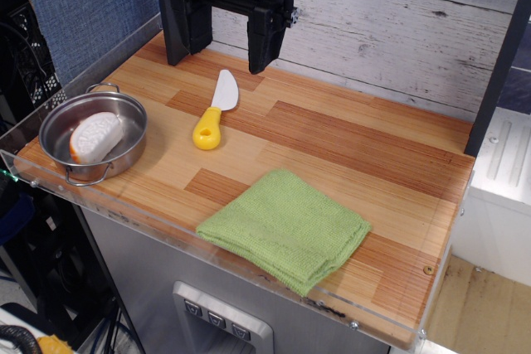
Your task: Slide the green cloth back a little so it's to the right of the knife.
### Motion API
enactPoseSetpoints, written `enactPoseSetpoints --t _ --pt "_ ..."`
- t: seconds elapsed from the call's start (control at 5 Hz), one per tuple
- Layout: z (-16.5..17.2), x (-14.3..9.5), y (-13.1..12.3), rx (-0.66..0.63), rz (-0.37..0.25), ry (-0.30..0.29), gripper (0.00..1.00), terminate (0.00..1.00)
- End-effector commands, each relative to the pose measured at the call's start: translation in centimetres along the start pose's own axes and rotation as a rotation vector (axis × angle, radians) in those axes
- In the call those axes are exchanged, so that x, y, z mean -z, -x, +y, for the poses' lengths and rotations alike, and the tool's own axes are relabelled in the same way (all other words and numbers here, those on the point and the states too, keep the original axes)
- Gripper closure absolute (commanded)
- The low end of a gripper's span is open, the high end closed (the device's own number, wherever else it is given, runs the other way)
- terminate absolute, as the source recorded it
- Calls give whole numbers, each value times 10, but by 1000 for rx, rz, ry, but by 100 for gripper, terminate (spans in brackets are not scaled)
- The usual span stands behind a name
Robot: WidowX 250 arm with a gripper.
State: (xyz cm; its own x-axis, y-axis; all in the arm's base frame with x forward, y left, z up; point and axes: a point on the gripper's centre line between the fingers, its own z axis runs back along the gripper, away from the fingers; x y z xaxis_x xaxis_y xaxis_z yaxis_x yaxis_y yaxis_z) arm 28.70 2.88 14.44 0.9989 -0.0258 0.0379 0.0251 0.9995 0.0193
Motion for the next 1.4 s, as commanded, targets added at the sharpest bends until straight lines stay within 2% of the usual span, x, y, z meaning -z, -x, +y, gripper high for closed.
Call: enactPoseSetpoints --t 0.0,0.2,0.4,0.6,0.8,1.0,1.2 --pt "0 0 0 0 0 0 0 0" --pt "-3 -1 13 -1 -1 -15 0 0" --pt "-10 -1 26 30 6 -9 0 0" --pt "-15 3 47 84 -13 9 0 0" --pt "-14 45 54 144 -38 111 0 0" --pt "-14 72 45 165 -62 75 0 0" --pt "-18 82 35 165 -69 55 0 0"
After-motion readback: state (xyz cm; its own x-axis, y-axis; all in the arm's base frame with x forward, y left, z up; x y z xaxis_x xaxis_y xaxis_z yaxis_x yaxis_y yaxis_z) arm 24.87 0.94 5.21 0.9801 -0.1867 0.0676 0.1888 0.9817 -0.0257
